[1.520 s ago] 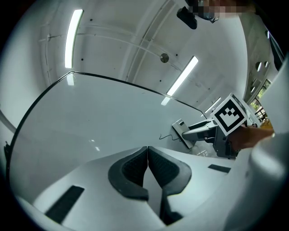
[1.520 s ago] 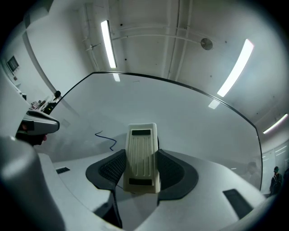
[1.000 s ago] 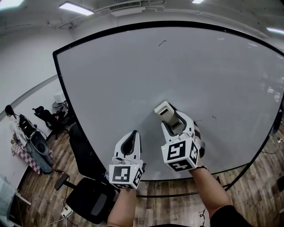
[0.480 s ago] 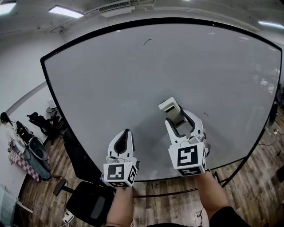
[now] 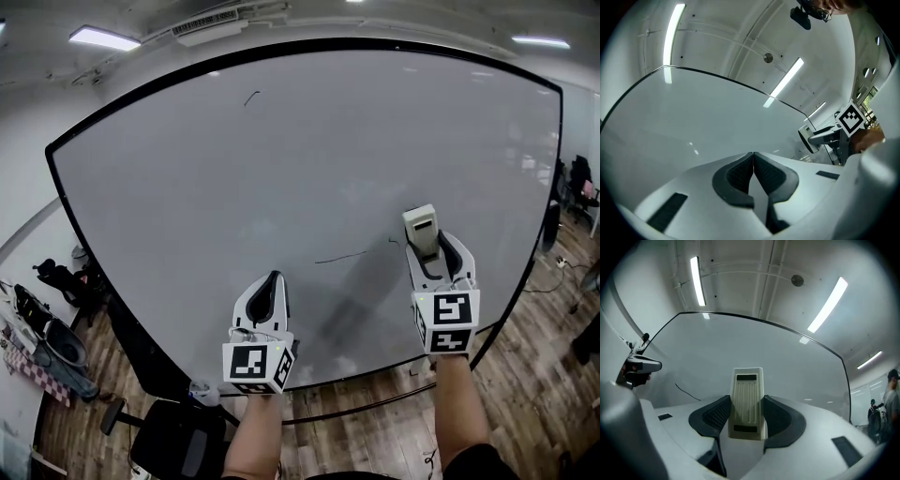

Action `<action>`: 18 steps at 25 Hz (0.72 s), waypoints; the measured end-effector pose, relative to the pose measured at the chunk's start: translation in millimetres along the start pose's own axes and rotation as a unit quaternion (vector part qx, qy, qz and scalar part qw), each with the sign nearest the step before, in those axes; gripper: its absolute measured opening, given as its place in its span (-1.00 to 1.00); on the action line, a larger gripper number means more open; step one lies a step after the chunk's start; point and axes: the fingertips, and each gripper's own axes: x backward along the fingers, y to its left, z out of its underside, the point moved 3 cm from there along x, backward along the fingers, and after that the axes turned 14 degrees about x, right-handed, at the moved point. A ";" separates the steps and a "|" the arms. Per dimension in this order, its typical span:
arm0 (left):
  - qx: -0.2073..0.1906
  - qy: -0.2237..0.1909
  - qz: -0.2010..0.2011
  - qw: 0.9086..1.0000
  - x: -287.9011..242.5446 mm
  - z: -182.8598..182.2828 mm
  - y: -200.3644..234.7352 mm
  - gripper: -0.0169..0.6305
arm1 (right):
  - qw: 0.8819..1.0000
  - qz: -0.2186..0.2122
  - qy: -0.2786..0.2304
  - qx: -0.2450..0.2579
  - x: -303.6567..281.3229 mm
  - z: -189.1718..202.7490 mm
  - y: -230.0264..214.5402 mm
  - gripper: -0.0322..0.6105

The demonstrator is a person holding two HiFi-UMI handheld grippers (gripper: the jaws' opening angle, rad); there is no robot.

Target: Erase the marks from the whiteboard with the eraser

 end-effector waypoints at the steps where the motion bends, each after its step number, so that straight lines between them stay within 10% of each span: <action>1: 0.000 0.001 0.005 1.000 -3.0 1.9 -4.8 -0.88 | 1.000 0.005 0.005 -0.006 0.2 9.5 -5.6 -0.14; 18: -0.021 0.000 0.015 1.000 -7.5 7.8 -17.0 -0.88 | 0.997 0.031 0.015 -0.063 -15.9 54.0 -9.3 -0.14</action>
